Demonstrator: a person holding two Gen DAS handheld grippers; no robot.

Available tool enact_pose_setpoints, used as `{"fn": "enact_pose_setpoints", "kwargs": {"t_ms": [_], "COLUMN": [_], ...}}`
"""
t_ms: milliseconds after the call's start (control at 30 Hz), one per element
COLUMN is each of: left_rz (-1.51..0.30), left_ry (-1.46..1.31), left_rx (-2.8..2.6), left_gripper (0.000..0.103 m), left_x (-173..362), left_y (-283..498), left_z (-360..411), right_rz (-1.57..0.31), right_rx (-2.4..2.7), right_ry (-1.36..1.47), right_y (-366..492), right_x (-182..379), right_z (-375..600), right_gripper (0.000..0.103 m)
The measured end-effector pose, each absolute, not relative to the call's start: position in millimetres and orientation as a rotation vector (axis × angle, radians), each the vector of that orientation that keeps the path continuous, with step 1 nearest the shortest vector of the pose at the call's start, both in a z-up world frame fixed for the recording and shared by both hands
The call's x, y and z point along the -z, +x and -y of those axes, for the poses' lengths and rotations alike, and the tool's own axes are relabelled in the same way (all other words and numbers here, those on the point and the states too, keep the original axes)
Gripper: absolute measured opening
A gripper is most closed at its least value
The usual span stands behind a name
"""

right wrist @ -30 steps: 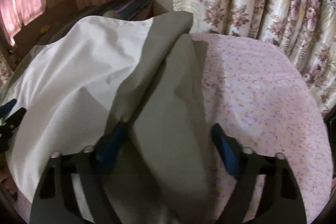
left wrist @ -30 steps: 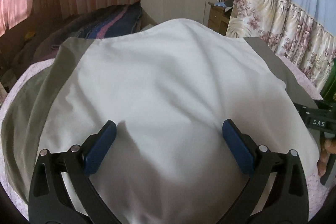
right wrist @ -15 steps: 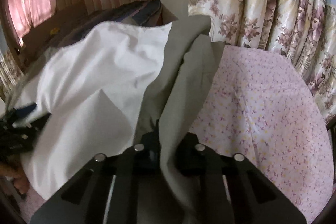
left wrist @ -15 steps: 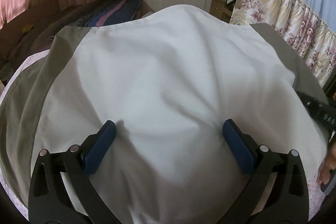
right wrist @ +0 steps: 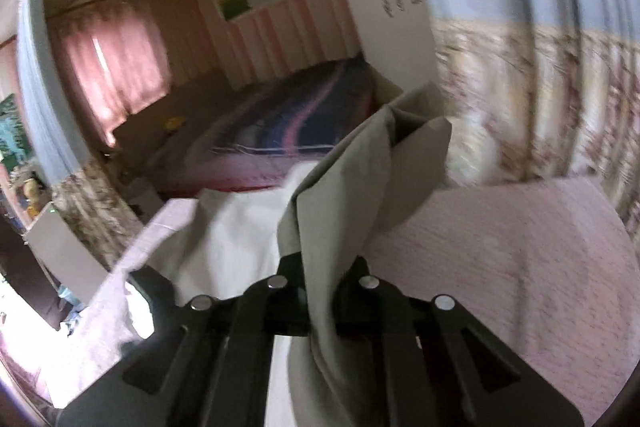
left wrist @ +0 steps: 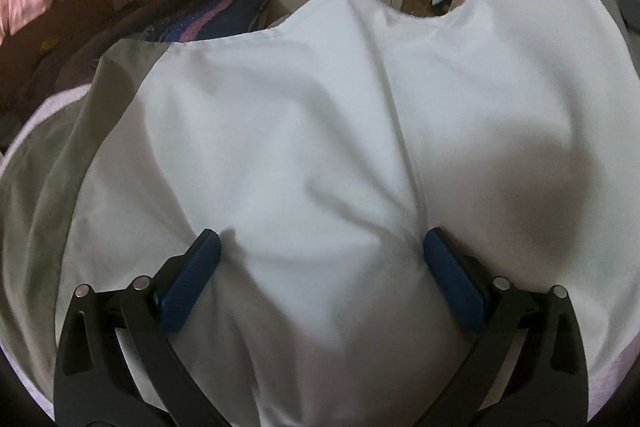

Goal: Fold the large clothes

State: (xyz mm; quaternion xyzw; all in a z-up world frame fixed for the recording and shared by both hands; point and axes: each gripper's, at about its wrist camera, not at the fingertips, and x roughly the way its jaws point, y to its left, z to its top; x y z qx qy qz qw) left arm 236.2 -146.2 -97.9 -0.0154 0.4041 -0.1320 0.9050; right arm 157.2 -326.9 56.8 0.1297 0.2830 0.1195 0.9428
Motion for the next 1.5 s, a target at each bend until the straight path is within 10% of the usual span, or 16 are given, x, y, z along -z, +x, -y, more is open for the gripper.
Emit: {"fn": "enact_pose_setpoints", "kwargs": {"t_ms": [300, 667, 767, 833, 1033, 1500], "left_rz": [-0.691, -0.781, -0.788, -0.787, -0.775, -0.795], "left_ry": [-0.041, -0.096, -0.092, -0.074, -0.07, -0.079], "left_rx": [0.096, -0.003, 0.017, 0.027, 0.057, 0.149], "left_gripper": [0.1, 0.1, 0.1, 0.1, 0.1, 0.1], "left_x": [-9.4, 7.7, 9.9, 9.7, 10.2, 24.6], "left_y": [233.7, 249.9, 248.8, 247.8, 246.2, 251.1], "left_z": [18.0, -54.8, -47.7, -41.2, -31.5, 2.9], "right_rz": [-0.598, -0.818, -0.78, -0.741, -0.327, -0.702], "right_rx": [-0.358, -0.249, -0.25, -0.252, 0.016, 0.042], "right_ry": [0.243, 0.142, 0.116, 0.114, 0.132, 0.359], "right_y": [180.1, 223.3, 212.7, 198.9, 85.6, 102.9], "right_x": [-66.4, 58.2, 45.6, 26.1, -66.5, 59.6], "right_z": [238.0, 190.1, 189.8, 195.5, 274.1, 432.3], "right_gripper": [0.003, 0.004, 0.021, 0.069, 0.091, 0.091]}}
